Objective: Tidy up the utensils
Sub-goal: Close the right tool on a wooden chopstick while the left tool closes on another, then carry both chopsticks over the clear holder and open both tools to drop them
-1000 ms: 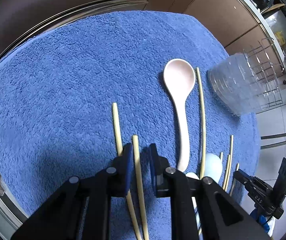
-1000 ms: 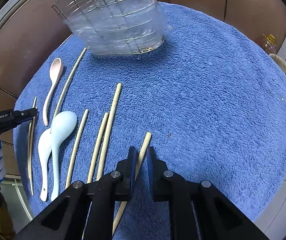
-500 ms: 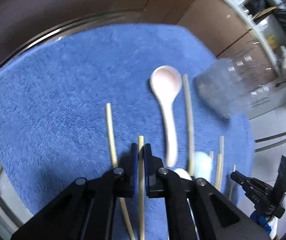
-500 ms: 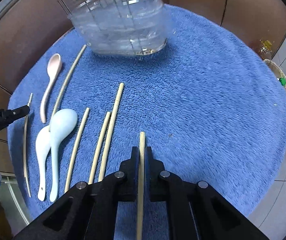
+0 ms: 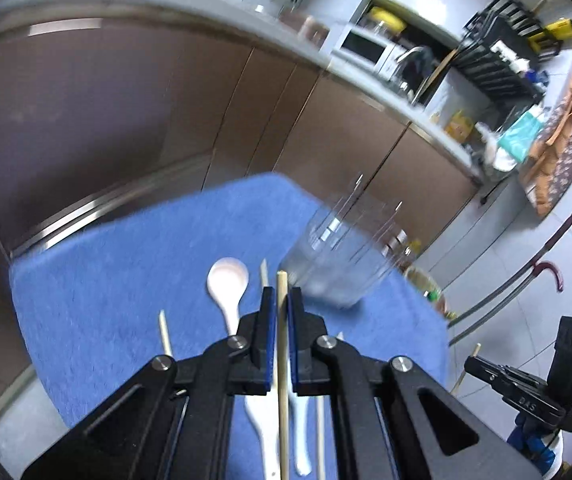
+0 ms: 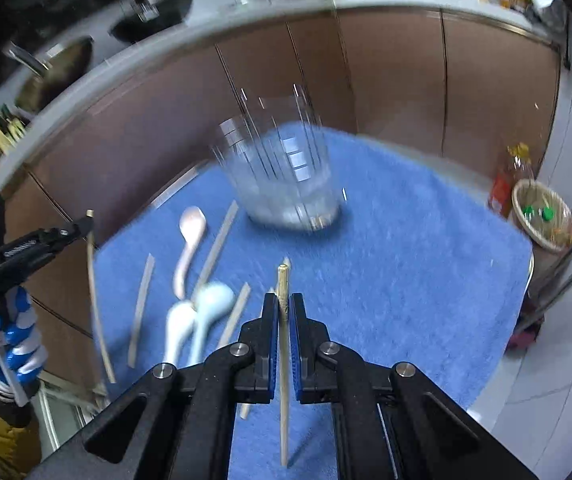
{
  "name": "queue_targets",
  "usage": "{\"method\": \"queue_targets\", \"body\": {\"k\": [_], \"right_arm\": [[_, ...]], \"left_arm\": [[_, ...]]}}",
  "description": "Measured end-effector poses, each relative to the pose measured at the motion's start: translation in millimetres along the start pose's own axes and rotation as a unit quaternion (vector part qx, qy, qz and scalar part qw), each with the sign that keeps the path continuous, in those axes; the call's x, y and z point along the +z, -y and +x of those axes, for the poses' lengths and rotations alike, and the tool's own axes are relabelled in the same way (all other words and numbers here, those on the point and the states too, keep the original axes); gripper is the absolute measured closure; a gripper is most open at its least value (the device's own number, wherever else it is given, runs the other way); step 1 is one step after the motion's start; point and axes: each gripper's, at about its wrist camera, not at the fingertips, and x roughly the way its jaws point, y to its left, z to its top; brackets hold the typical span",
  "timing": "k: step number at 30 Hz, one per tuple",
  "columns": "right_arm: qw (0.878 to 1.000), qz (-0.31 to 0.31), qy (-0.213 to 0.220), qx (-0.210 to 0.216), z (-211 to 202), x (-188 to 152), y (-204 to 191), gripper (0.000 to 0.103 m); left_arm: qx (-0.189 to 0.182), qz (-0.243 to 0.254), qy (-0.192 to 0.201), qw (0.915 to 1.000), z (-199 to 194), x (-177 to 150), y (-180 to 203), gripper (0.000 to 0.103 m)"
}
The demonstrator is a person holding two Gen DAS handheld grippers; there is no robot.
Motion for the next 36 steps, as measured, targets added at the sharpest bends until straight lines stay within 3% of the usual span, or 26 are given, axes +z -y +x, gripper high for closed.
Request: {"method": "queue_targets", "body": {"k": [5, 9, 15, 20, 27, 29, 31, 32, 33, 35, 36], "right_arm": [[0.996, -0.022, 0.082, 0.024, -37, 47, -10, 0.097], [0.984, -0.035, 0.173, 0.040, -55, 99, -23, 0.097], [0.962, -0.049, 0.267, 0.029, -38, 151, -25, 0.097], [0.957, -0.058, 0.283, -0.007, 11, 169, -16, 0.097], [0.963, -0.075, 0.252, -0.050, 81, 144, -4, 0.097], [0.967, -0.078, 0.237, -0.051, 93, 133, 0, 0.096], [0.968, -0.080, 0.233, -0.057, 95, 127, 4, 0.093], [0.968, -0.077, 0.232, -0.054, 93, 125, 5, 0.087], [0.968, -0.075, 0.233, -0.054, 89, 123, 5, 0.080], [0.967, -0.075, 0.236, -0.056, 79, 122, 4, 0.079], [0.966, -0.074, 0.239, -0.057, 71, 120, 3, 0.079]], "left_arm": [[-0.013, 0.002, 0.051, 0.9986, -12, 53, 23, 0.098], [-0.024, -0.007, 0.105, 0.9942, -3, 102, 51, 0.098], [-0.022, -0.014, 0.191, 0.9812, 29, 154, 85, 0.098], [0.017, -0.004, 0.229, 0.9732, 83, 160, 105, 0.098], [0.078, 0.050, 0.259, 0.9613, 153, 126, 113, 0.098], [0.083, 0.059, 0.258, 0.9606, 160, 113, 110, 0.096], [0.080, 0.062, 0.247, 0.9637, 162, 106, 106, 0.086], [0.073, 0.062, 0.241, 0.9658, 159, 105, 105, 0.077], [0.069, 0.064, 0.238, 0.9667, 154, 102, 105, 0.076], [0.071, 0.076, 0.238, 0.9656, 141, 98, 106, 0.074], [0.072, 0.082, 0.239, 0.9649, 131, 96, 107, 0.069]]}}
